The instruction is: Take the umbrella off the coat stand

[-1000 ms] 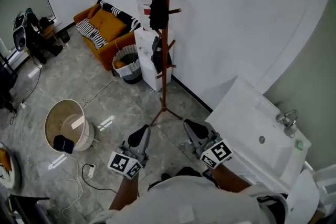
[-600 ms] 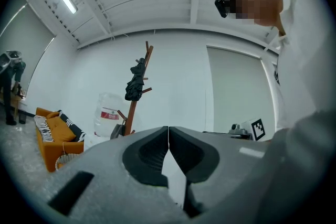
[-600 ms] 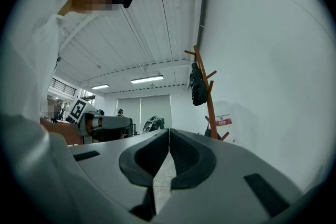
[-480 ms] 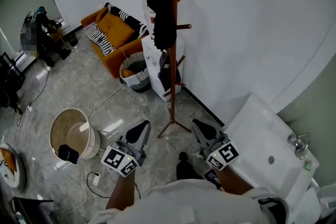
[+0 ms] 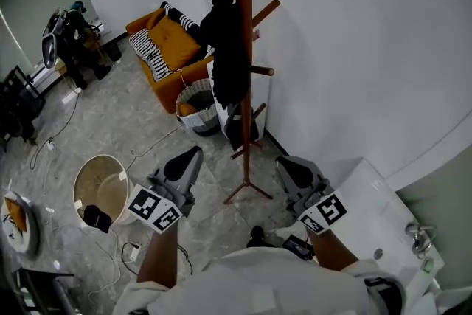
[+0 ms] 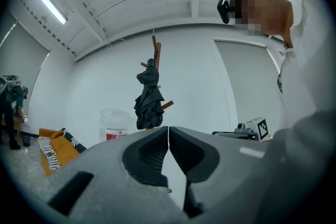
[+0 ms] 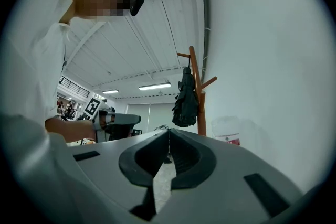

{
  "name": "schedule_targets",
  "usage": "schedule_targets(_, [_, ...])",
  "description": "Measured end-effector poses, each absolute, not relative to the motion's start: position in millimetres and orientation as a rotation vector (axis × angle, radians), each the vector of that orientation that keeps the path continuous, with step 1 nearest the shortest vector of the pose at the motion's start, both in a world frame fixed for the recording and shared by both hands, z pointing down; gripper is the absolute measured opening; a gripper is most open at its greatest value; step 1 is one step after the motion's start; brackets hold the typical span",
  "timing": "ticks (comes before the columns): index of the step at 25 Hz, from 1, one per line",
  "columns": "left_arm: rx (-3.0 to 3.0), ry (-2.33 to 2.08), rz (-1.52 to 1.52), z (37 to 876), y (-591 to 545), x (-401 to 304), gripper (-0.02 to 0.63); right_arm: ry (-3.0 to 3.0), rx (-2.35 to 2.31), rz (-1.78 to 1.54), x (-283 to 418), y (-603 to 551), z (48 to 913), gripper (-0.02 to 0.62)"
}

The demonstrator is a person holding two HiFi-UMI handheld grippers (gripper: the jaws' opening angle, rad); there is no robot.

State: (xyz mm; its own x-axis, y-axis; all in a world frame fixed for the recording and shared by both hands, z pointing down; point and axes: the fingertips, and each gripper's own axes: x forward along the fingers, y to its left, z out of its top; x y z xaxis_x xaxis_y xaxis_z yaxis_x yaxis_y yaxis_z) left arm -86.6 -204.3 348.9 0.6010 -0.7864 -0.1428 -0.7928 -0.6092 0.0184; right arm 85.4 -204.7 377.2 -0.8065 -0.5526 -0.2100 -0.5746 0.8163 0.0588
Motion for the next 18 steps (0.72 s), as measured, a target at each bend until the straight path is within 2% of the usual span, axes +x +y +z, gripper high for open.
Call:
schedule_targets(7, [-2.788, 1.256, 0.187, 285.9, -257.5, -82.9, 0.021, 2.803, -0.844, 0.215, 93.4, -244.8, 354.3, 0.015])
schedule_targets(10, [-2.826, 1.188, 0.153, 265.6, -277.3, -80.9, 0.097, 2.78, -0.878, 0.229, 90.9, -259.2, 346.4, 0.015])
schedule_targets(18, [-2.871, 1.055, 0.126, 221.6, -323.3, -87.0, 0.223, 2.759, -1.051, 0.387, 74.9, -301.8, 310.3, 0.015])
